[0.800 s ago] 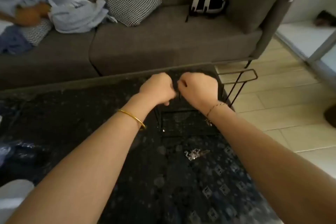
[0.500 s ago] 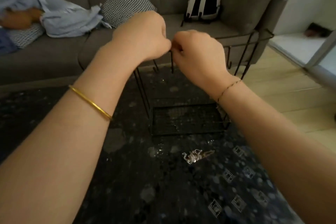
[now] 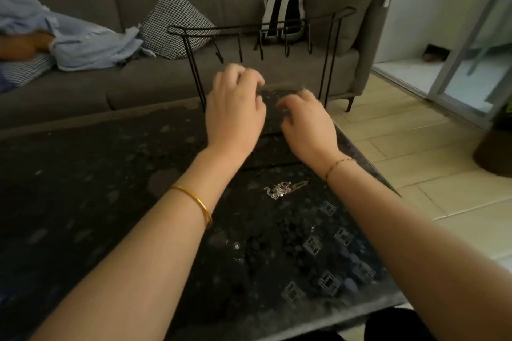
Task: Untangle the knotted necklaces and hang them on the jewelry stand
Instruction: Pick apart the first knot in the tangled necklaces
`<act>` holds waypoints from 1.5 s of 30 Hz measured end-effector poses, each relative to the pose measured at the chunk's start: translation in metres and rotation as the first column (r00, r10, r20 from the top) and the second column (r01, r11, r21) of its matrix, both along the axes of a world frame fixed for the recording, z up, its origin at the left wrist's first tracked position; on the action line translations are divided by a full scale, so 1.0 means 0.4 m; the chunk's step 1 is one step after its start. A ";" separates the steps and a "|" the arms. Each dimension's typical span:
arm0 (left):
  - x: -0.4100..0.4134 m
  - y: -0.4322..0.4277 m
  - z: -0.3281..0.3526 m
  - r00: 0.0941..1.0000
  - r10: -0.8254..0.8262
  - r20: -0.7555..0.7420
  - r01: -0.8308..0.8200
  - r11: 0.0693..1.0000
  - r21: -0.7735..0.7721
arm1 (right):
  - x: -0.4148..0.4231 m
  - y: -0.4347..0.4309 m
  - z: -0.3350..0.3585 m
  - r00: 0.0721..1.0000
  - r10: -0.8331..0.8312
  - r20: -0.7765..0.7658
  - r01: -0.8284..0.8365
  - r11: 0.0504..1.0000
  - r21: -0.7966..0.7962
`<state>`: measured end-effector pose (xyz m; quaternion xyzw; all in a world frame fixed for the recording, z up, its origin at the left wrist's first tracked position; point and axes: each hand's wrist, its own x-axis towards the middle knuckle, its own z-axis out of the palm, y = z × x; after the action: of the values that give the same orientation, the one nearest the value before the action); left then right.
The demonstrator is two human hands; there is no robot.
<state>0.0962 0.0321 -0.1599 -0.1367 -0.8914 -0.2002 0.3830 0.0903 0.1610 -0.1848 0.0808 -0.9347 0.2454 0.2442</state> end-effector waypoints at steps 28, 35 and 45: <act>0.051 0.051 -0.332 0.704 -0.127 0.699 -0.114 0.951 0.288 | 0.051 -0.006 -0.192 0.742 -0.006 0.670 0.107 0.988 -0.109; 0.040 0.032 -0.244 0.720 -0.318 0.616 -0.182 0.771 0.610 | 0.117 -0.004 -0.169 0.763 0.286 0.580 0.030 0.881 -0.473; 0.019 0.015 -0.280 0.744 -0.268 0.612 -0.354 0.619 0.702 | 0.062 -0.012 -0.134 0.737 0.261 0.624 0.169 0.822 -0.544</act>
<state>0.1039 0.0383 -0.2718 0.1485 -0.7891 -0.5927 0.0633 0.1150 0.1564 -0.2385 -0.0656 -0.8388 0.5302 -0.1050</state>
